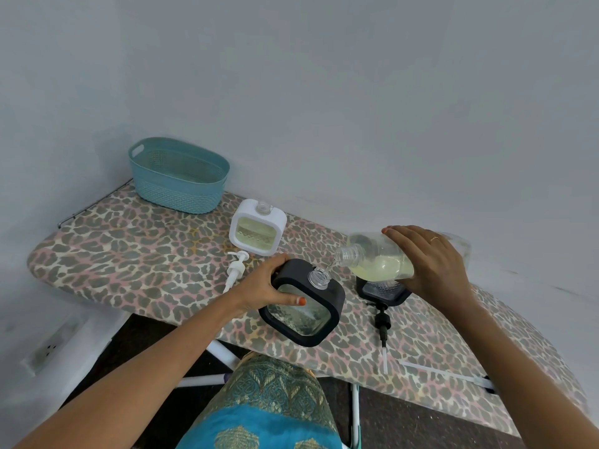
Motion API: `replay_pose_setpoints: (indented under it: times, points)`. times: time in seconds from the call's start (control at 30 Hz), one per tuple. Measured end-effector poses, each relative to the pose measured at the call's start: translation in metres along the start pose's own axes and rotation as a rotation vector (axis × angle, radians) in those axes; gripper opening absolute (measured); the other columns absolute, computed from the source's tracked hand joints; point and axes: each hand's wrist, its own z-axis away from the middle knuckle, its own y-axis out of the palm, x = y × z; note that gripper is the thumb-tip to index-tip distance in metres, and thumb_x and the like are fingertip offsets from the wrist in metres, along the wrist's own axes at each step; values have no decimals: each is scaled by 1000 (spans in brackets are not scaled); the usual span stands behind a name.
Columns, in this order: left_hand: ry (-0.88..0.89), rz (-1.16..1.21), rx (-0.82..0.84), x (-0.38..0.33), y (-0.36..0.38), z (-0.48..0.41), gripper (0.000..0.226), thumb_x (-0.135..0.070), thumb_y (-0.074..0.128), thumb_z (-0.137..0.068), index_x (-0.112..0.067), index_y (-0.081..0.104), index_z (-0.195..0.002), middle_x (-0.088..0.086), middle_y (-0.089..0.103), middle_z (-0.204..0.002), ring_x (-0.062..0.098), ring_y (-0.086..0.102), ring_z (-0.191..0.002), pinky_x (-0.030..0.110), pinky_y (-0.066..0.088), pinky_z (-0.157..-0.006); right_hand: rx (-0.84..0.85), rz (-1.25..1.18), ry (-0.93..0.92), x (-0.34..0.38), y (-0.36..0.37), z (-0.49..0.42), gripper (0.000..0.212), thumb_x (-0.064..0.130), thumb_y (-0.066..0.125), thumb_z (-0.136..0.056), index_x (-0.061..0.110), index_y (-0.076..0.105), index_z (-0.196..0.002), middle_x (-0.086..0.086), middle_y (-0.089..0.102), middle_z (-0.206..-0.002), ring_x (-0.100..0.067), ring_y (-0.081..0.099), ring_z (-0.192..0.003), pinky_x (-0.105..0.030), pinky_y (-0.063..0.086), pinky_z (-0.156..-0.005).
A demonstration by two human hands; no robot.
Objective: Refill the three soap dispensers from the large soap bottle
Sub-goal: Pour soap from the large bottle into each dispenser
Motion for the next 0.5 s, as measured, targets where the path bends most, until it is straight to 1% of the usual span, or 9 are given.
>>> replay_pose_setpoints:
  times: [0.37, 0.43, 0.5]
  points:
    - [-22, -4, 3, -3, 0, 2, 73, -60, 81, -43, -26, 55, -101, -3, 62, -101, 6, 62, -96, 20, 50, -85, 1, -5, -8, 4, 3, 2, 81, 17, 90, -45, 11, 48, -115, -11, 69, -104, -30, 67, -91, -36, 53, -70]
    - [-29, -8, 7, -3, 1, 3, 70, -57, 82, -44, -27, 55, -101, -5, 63, -99, 5, 62, -95, 20, 50, -85, 1, -11, -12, 5, 5, 4, 82, 19, 90, -45, 12, 49, -115, -11, 69, -104, -30, 68, -90, -36, 53, -70]
    - [-32, -12, 16, -4, 1, 3, 64, -47, 85, -48, -26, 55, -101, -7, 62, -97, 1, 62, -92, 18, 49, -83, 1, -16, -17, 7, 6, 5, 81, 21, 90, -46, 12, 48, -115, -11, 69, -104, -30, 68, -90, -36, 53, -69]
